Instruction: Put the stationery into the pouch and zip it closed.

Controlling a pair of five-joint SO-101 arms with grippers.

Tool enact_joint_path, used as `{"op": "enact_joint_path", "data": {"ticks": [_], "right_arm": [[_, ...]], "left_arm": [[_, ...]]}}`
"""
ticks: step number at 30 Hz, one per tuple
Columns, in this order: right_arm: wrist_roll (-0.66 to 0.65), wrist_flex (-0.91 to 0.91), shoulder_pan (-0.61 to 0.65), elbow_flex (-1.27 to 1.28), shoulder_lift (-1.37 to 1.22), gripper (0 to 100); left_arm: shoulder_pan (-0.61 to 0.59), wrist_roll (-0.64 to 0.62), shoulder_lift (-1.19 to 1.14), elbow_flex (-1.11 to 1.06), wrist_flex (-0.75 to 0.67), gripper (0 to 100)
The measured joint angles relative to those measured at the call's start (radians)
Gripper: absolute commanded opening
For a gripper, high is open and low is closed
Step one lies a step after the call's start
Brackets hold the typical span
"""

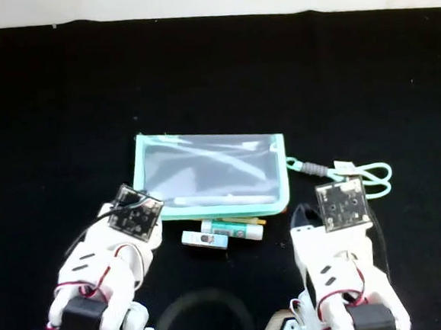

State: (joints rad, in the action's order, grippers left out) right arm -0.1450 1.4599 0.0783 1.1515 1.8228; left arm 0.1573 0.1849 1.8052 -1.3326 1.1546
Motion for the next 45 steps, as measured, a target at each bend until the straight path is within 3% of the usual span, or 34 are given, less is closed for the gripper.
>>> {"op": "enact_joint_path", "data": {"ticks": [5,15,28,30,34,38,43,45], "right_arm": [[0.0,0.118,0.0,-0.094,0.0,0.6],[0.0,0.123,0.0,-0.152,-0.041,0.6],[0.0,0.29,0.0,-0.75,-0.667,0.6],[0.0,0.29,0.0,-0.796,-0.741,0.6],[0.0,0.29,0.0,-0.847,-0.829,1.0],[-0.025,0.29,0.0,-0.904,-0.85,13.0],[-0.195,0.29,0.0,-0.957,-0.847,31.0],[-0.207,0.29,0.0,-0.962,-0.847,33.0]], "left_arm": [[0.0,0.0,0.005,0.18,0.052,2],[0.0,0.0,0.005,0.419,0.114,2],[-0.095,0.0,-0.437,0.741,0.114,2],[-0.12,0.0,-0.508,0.786,0.114,4],[-0.175,0.0,-0.611,0.832,0.114,17],[-0.199,0.0,-0.646,0.838,0.114,29],[-0.203,0.0,-0.651,0.838,0.12,31],[-0.203,0.0,-0.651,0.838,0.14,31]]}}
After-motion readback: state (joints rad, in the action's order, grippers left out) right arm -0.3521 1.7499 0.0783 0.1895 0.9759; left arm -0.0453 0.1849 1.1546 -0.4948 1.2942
